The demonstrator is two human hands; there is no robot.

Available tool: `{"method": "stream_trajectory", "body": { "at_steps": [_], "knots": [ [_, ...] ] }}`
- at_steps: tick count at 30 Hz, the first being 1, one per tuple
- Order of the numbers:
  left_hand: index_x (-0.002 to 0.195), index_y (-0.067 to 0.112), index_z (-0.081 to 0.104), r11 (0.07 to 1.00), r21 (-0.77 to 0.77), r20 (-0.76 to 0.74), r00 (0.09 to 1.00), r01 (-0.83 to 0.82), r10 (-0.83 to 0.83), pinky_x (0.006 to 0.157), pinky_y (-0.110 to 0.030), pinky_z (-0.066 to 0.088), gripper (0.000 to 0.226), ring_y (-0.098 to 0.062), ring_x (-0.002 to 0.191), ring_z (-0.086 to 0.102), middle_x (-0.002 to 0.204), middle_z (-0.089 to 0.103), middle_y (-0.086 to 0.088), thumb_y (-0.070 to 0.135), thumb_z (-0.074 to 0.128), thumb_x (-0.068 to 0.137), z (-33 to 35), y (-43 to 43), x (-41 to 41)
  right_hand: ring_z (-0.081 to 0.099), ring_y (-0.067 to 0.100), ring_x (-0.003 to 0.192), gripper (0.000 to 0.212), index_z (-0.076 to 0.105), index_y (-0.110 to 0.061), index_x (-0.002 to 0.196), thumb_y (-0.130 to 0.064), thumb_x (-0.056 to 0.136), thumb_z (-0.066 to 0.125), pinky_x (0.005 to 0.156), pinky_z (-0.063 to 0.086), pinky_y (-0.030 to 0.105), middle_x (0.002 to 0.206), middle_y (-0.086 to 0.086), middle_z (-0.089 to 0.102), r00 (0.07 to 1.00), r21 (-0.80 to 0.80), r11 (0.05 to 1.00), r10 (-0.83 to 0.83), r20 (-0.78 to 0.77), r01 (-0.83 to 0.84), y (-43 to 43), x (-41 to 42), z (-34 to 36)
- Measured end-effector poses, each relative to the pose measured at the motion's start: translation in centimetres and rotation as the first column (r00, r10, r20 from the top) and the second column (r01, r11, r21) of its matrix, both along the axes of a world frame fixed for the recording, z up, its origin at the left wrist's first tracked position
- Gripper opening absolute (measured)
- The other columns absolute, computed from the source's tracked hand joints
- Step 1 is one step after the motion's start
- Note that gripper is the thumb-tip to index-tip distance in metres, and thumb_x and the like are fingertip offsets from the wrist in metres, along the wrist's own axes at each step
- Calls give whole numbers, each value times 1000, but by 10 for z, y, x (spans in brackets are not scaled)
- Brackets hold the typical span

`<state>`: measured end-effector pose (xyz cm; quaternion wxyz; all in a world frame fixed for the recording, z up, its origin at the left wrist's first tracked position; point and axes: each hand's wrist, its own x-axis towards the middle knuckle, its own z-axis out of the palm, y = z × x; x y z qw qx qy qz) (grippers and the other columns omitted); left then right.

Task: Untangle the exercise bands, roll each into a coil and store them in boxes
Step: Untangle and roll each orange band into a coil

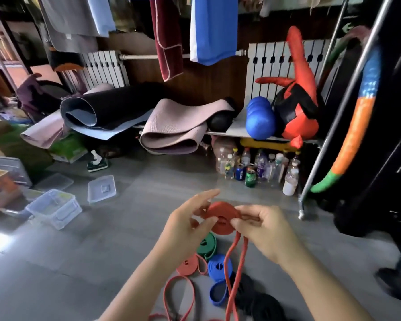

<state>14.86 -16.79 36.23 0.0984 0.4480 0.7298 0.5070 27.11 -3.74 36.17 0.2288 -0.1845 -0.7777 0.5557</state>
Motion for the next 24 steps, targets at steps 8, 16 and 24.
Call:
{"method": "stream_trajectory", "body": {
  "at_steps": [8, 16, 24],
  "knots": [
    [96, 42, 66, 998, 64, 216, 976, -1, -13, 72, -30, 58, 44, -21, 67, 68, 76, 71, 2, 1, 70, 80, -6, 17, 2, 70, 6, 79, 23, 71, -25, 87, -20, 65, 72, 66, 49, 10, 84, -7, 75, 989, -252, 968, -53, -141, 16, 19, 1, -24],
    [95, 27, 70, 969, 235, 491, 870, -81, -47, 67, -28, 58, 37, -26, 79, 71, 86, 73, -10, -7, 66, 80, -17, 36, 12, 71, 9, 72, 36, 72, -15, 90, -26, 56, 73, 61, 51, 14, 80, 1, 75, 982, -400, 915, -123, -144, 56, 30, 0, -35],
    [128, 32, 55, 975, -200, -341, 926, 98, -163, 84, -16, 47, 49, -4, 99, 55, 115, 54, 14, 11, 64, 85, -21, 37, 6, 70, 6, 74, 29, 69, -30, 81, -1, 80, 69, 68, 55, 18, 78, -9, 74, 999, -56, 998, 18, 41, -16, 30, 7, -36]
  ]
}}
